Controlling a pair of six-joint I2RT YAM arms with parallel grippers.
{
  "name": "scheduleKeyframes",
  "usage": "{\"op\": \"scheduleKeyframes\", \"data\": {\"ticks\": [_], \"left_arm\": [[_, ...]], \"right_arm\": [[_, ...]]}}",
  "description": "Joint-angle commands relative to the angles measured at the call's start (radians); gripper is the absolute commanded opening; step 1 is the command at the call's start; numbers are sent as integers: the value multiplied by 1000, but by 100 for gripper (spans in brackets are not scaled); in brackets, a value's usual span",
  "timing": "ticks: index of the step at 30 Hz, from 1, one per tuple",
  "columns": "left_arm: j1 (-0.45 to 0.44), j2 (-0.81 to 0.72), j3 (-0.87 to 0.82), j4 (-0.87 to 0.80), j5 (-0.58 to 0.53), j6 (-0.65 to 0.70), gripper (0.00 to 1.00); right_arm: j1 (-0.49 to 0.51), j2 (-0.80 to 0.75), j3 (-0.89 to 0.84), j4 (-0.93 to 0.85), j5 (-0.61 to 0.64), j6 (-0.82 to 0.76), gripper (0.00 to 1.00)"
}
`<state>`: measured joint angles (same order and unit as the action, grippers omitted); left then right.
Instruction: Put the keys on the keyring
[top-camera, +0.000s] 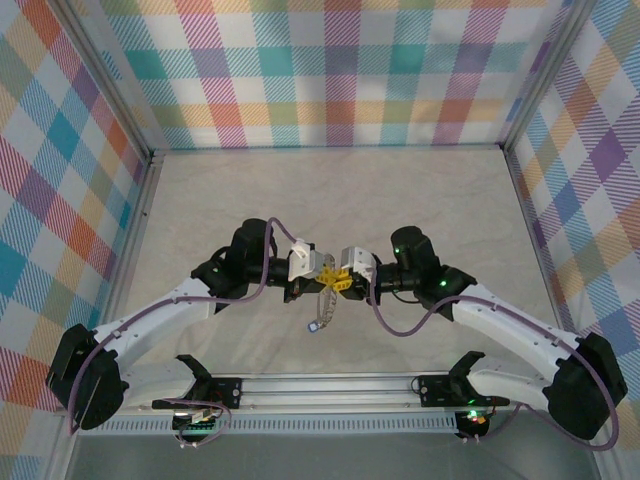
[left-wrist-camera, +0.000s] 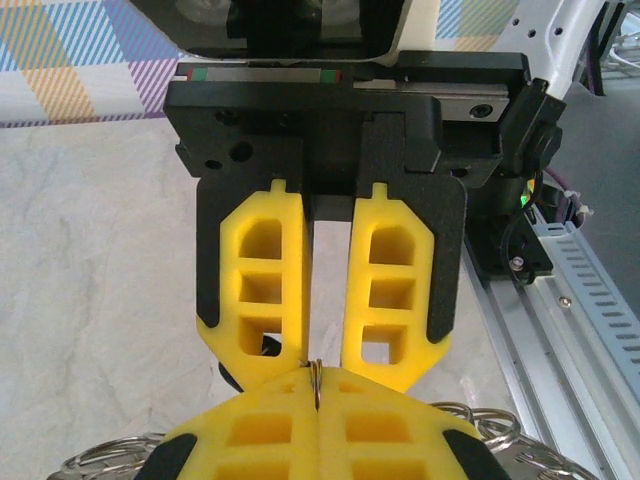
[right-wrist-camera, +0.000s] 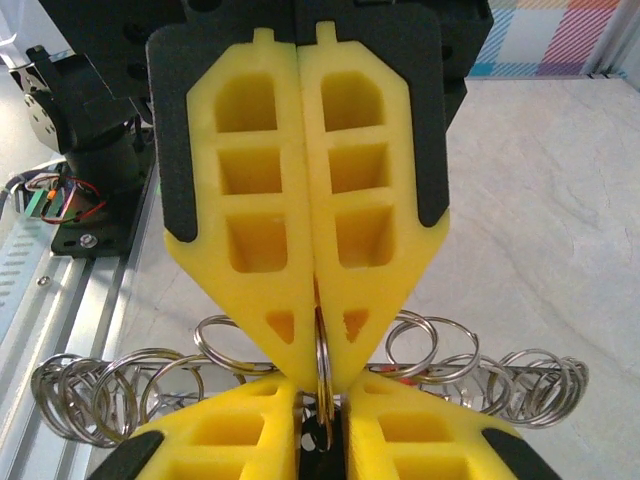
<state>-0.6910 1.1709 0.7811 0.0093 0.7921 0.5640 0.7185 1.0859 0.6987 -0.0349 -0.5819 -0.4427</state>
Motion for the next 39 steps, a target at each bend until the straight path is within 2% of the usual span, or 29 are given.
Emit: {"op": "scheduleKeyframes", "data": {"ticks": [1,5,12,19,24,31,36,39], "left_arm": [[0,-31,-10,104,51,-9,0],[-1,-33,-1,67,26,2,0],[-1,-14,77,-156,-27,130,0],[-1,-14,94,-275,-117,191,0],[-1,-26,90,-278,-177,199,0],[-1,-2,105,-330,-201,203,0],[0,30,121,-323,-182,193,0],[-1,38,112,-251,-146,149,0]], "right_arm": [[1,8,0,41,-46,15,11],[-3,-7,-12,21,-26,11,0],[-6,-12,57,-187,27,-99,0],[-20,5,147,-340,40,-178,0],[-78,-4,144,-325,-27,-168,0],[-129,-28,133,-296,-102,-142,0],[-134,-29,126,-283,-128,-133,0],[-135,-14,120,-267,-153,-128,0]]}}
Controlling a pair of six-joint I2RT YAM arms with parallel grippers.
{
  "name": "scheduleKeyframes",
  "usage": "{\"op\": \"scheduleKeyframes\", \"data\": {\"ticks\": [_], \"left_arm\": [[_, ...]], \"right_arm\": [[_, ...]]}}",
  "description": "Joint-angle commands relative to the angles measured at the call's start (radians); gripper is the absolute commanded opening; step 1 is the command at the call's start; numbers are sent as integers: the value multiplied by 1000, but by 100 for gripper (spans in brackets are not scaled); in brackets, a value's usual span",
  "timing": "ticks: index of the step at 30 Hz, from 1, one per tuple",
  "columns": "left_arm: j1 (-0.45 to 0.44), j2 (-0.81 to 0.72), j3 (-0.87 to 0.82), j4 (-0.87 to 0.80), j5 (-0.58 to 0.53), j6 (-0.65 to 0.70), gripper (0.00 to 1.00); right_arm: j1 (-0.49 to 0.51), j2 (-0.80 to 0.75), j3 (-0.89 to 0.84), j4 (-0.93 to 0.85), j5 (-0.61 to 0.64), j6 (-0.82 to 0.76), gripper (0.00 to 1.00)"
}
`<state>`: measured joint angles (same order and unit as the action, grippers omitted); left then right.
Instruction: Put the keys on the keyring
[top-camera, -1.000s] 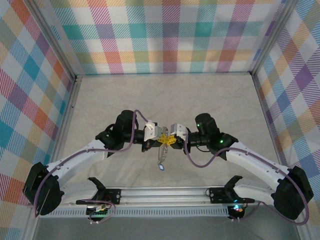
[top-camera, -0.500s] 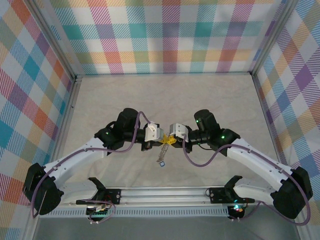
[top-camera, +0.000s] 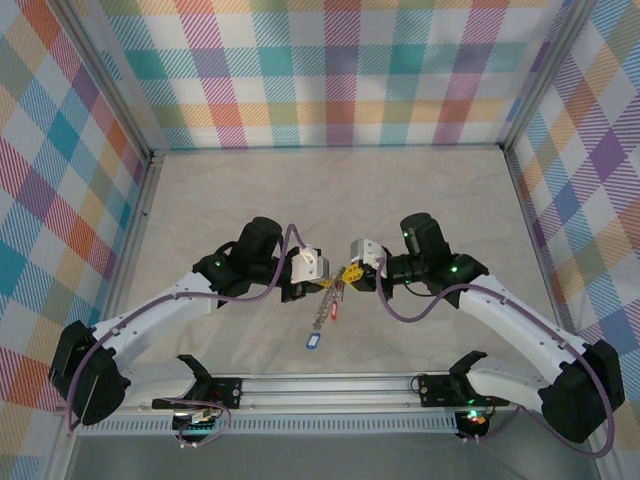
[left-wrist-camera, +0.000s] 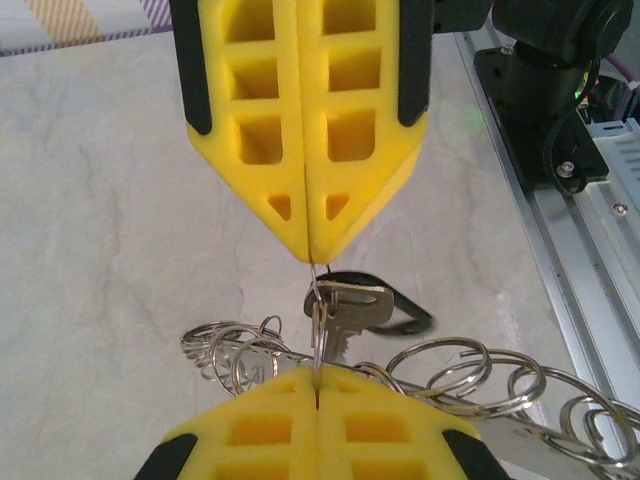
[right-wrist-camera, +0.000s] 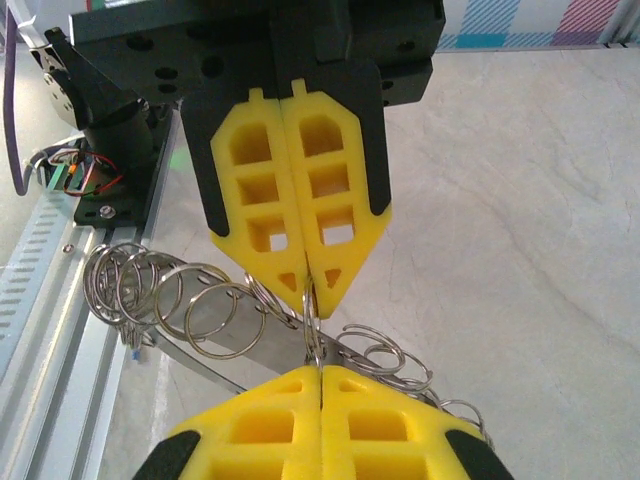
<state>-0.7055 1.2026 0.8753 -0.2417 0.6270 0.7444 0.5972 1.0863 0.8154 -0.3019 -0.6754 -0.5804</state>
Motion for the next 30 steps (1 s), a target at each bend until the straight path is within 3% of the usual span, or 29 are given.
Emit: {"op": "scheduleKeyframes", "data": {"ticks": [1,4,8,13,22,30], "left_arm": [[14,9,11,24,31,-44,0],[14,13,-4,89,47,-83,0],[14,8,-22,160,57,-130,0],[14,15,-27,184,69,-144,0],[14,16,-14,167,83,-128,0],[14,4,-7,146,77,-115,0]], "right_arm": [[-13,-9,6,-1,-68,9,0],[-13,-5,-4,7,-67,8,0],[-20,-28,-30,36,-32,16,17],[-28,-55,-35,32,-20,17,26],[-28,-92,-22,45,7,-6,33],[-28,-58,-10,37,-60,27,35]]}}
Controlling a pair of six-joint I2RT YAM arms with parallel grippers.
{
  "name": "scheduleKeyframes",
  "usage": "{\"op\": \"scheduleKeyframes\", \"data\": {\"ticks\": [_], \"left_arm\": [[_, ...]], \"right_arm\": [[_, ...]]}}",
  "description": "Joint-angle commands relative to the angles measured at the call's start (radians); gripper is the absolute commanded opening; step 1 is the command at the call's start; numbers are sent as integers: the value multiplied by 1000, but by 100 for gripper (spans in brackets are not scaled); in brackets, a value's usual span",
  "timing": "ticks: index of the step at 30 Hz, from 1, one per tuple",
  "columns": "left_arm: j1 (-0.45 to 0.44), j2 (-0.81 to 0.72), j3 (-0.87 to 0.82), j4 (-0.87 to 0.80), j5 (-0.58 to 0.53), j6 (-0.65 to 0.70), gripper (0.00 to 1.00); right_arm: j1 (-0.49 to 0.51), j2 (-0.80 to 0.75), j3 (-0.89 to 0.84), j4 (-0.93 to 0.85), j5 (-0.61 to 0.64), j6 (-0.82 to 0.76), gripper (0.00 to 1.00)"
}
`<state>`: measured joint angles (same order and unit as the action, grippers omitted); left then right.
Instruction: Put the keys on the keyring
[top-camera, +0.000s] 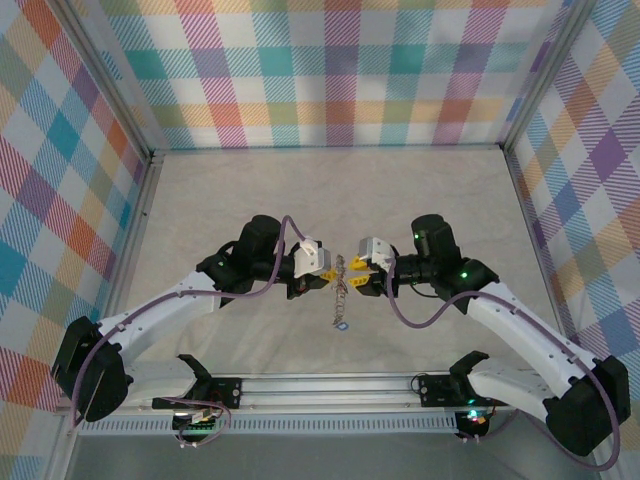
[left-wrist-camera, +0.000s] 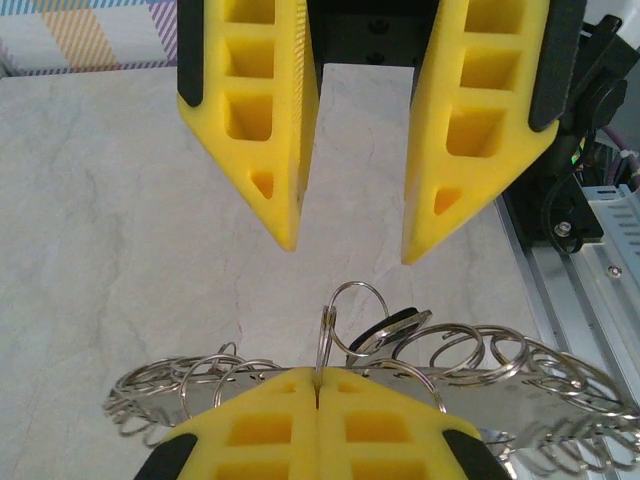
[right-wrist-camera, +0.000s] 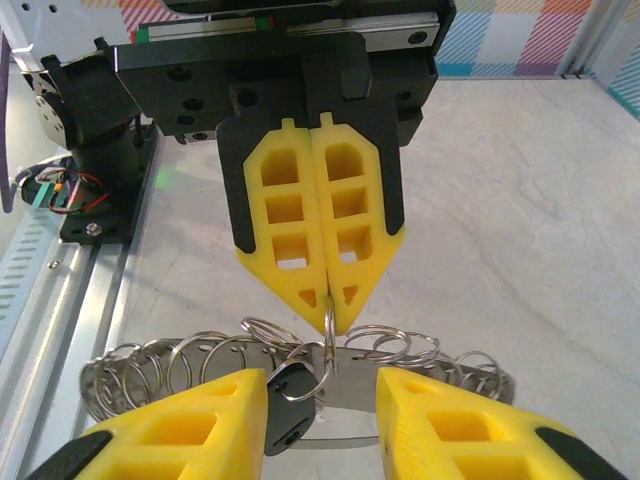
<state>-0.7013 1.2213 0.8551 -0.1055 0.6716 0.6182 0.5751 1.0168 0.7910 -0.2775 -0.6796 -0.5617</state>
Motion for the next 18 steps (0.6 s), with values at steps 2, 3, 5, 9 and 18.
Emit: {"op": "scheduleKeyframes", "data": {"ticks": [2,3,5,9,18], "left_arm": [[10,-15,11,7,29,13,0],[10,-14,7,8,31,13,0],[10,-14,-1,15,34,13,0],[10,-17,-6,27,31,12,0],[10,-27,-24,84,13,-21,0]], "right_arm": [[-5,15,0,40,-59,35,37],[-4,18,-6,60,-52,60,37],[-4,31,-6,78,-52,100,36],[-4,46,-7,105,-52,160,27],[-4,80,-33,93,-24,184,28]]}}
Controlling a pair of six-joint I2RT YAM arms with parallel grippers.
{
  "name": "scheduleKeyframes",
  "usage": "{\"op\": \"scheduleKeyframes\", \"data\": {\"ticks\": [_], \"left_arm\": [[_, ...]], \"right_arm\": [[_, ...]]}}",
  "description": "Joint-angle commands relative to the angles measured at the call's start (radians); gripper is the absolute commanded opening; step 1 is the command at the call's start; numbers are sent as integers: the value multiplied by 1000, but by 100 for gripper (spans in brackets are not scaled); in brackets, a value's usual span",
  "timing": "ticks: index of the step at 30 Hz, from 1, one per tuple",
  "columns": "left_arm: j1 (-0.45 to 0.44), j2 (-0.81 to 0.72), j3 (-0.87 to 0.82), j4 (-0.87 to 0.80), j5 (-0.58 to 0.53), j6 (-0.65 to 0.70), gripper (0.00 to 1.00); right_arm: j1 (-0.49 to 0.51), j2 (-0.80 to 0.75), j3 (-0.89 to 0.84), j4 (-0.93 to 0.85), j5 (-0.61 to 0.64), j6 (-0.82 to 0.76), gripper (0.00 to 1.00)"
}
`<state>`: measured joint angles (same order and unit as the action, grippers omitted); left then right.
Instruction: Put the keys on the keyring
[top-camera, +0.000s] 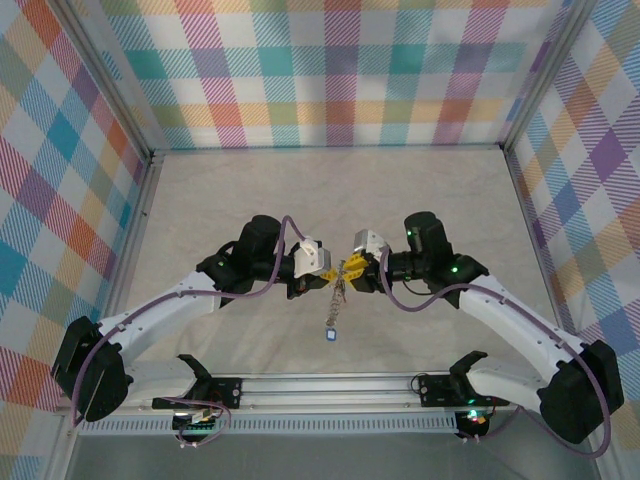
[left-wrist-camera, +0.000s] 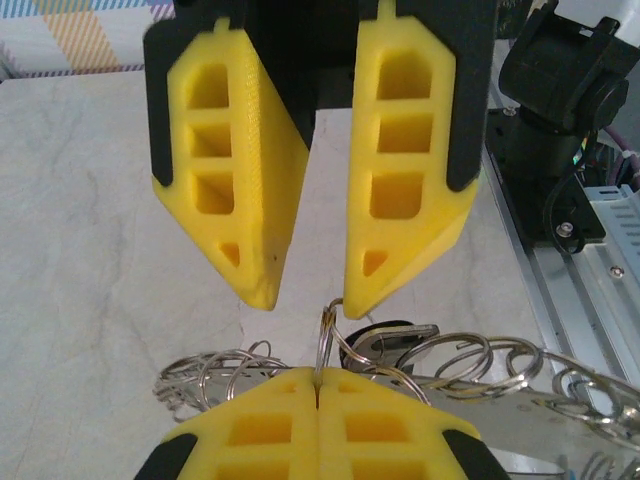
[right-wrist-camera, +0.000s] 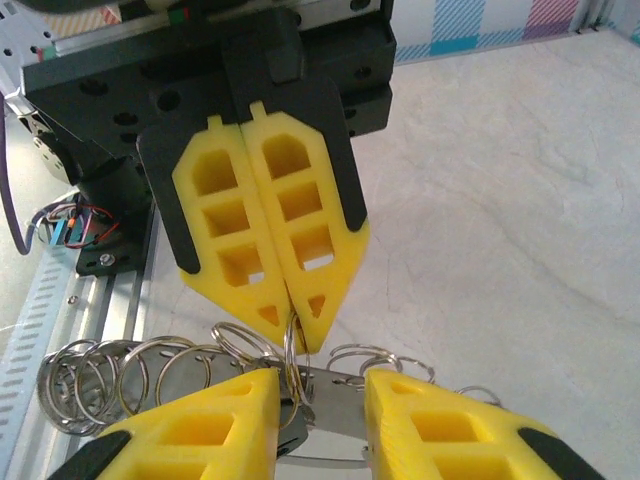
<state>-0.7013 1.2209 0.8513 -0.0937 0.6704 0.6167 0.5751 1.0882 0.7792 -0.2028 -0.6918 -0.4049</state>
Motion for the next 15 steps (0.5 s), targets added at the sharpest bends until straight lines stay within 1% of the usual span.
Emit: {"op": "scheduleKeyframes", "data": {"ticks": [1,6,7,8,9,10,15], "left_arm": [[10,-28,-25,84,12,-24,0],[10,-27,-33,96,1,-25,0],[10,-27,-33,96,1,-25,0],[10,-28,-33,95,1,-25,0],[10,-28,-33,99,1,-27,0],[10,-26,-33,101,4,-26,0],[10,-33,-36,103,-4,-19,0]], "right_arm": [[-4,11,-21,17,-10,29,26],[-4,18,-27,14,-3,36,24],[-4,21,-29,17,-4,37,21],[-4,25,-27,20,-11,38,14],[-4,32,-20,17,-18,37,10],[-4,37,-13,11,-25,36,8],[-4,53,-14,20,-14,48,8]]}}
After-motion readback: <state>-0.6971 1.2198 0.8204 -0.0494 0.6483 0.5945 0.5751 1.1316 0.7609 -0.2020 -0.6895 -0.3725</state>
